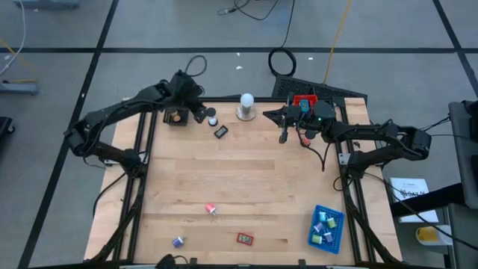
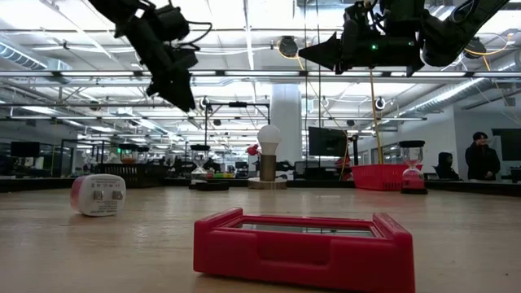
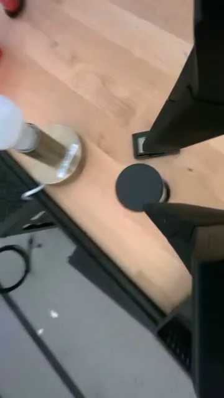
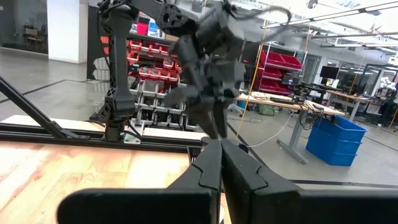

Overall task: Pick & Place Office items
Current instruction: Put the white hourglass into the black bin

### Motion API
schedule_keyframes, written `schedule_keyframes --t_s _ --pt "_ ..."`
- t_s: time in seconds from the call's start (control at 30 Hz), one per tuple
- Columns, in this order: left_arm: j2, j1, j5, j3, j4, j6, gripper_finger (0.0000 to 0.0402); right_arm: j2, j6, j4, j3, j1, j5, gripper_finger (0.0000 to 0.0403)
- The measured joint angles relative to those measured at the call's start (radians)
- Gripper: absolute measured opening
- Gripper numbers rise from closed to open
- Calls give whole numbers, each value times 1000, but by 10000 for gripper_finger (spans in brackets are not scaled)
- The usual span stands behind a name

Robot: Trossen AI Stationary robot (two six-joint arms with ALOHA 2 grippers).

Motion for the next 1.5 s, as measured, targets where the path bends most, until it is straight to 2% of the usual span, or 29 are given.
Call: schedule_keyframes --t_s 0.13,0.37,0.5,0.63,0.73,0.83,0.93,1.1,1.33,1.5 --pt "61 -15 -5 6 -8 -3 201 0 0 0 0 0 0 0" --pt "201 -15 -12 118 -52 15 315 0 0 0 0 0 0 0" --pt "289 -15 -32 158 -100 55 349 0 0 0 0 0 0 0" --pt "352 -15 -66 173 -101 64 361 0 -4 0 0 0 0 0" --pt "382 -15 -65 175 -103 66 361 0 -7 0 0 0 0 0" --pt "398 -17 -64 177 -113 67 343 0 -8 0 0 0 0 0" --pt "403 -17 -64 177 -117 66 305 0 -8 0 0 0 0 0" --pt "400 -20 -65 177 -97 68 218 0 -8 0 0 0 0 0" --pt "386 -12 -71 188 -118 85 215 0 -8 -1 0 0 -1 0" --pt "298 9 -144 217 -216 70 215 0 -8 -8 0 0 0 0"
